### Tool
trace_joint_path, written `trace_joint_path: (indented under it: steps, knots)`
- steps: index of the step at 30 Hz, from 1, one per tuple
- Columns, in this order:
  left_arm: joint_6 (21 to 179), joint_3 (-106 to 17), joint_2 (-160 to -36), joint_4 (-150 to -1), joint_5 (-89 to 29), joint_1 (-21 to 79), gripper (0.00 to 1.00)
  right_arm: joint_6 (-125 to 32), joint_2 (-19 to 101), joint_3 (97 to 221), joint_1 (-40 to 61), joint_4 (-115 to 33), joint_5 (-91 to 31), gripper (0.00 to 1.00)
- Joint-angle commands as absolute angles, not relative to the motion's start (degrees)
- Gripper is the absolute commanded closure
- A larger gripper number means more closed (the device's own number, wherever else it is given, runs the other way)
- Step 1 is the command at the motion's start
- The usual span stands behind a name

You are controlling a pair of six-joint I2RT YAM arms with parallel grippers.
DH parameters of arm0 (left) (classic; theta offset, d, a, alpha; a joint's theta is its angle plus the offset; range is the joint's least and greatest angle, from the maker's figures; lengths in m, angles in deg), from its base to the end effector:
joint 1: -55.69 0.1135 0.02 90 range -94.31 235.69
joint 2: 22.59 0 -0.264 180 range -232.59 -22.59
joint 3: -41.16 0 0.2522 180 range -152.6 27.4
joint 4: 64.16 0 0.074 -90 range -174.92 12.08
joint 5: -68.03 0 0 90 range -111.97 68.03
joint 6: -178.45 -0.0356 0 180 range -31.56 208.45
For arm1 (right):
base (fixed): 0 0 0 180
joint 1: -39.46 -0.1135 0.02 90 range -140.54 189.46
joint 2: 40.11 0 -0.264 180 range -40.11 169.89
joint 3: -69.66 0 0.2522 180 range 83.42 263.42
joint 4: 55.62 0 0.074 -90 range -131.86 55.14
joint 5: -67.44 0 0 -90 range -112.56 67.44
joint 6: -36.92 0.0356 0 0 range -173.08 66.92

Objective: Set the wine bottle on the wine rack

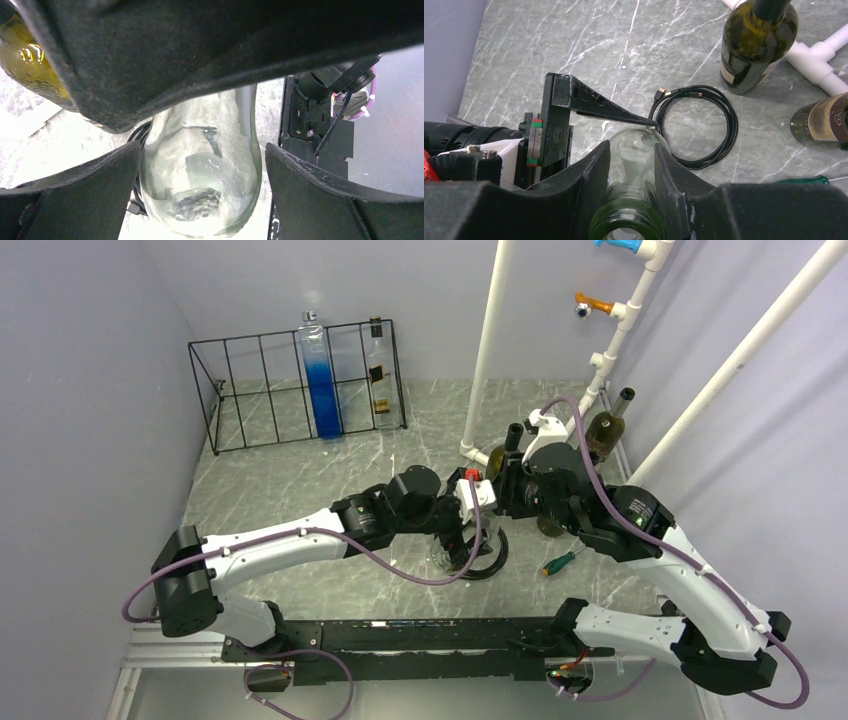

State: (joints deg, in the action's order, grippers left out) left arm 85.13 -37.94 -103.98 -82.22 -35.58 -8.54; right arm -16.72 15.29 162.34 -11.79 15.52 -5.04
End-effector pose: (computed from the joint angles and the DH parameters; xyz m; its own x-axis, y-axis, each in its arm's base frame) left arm 0.1378 -0.3047 0.3267 -0.0947 0.3256 -0.9408 0.9783 0.2054 -0.0274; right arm 0.1088 0.1184 0.4234 -0.6290 0.1195 -0.7682 -0.2662 0.8953 0.3572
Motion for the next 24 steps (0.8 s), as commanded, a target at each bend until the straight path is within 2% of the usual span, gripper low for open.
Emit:
trace_joint_path:
  steps: [1, 4, 6, 10, 14, 15, 20, 24]
  knots:
    - [86.2, -40.0, -105.2, -82.2, -34.0, -8.9, 0.00, -14.8, 12.5, 164.7, -12.0, 3.7, -5.2, 1.00]
    - [86.2, -40.2, -105.4, -82.5, -33.3, -8.9, 0.05, -14.8, 12.2, 164.7, -12.0, 3.8, -5.2, 1.00]
    - [86.1, -40.1, -105.2, -82.4, -32.4, -8.9, 0.15, -14.9, 11.9, 164.4, -12.0, 3.5, -5.4, 1.00]
    - [85.7, -39.3, -103.9, -81.8, -29.5, -8.9, 0.52, -14.8, 11.3, 163.5, -12.0, 2.9, -5.7, 0.98]
    - [85.1, -37.3, -101.4, -80.2, -25.6, -8.9, 0.93, -14.7, 10.6, 162.1, -12.0, 1.7, -6.1, 0.78]
    - [85.1, -36.7, -100.7, -79.8, -24.4, -8.9, 1.00, -14.7, 10.5, 161.9, -12.0, 1.3, -6.4, 0.74]
    - [83.9, -35.4, -98.5, -78.4, -22.8, -8.9, 1.00, -14.9, 11.0, 162.8, -12.0, 0.5, -7.1, 0.50]
    - [83.5, -35.6, -98.3, -78.5, -22.8, -9.0, 1.00, -15.7, 11.0, 164.3, -12.0, 1.0, -6.3, 0.39]
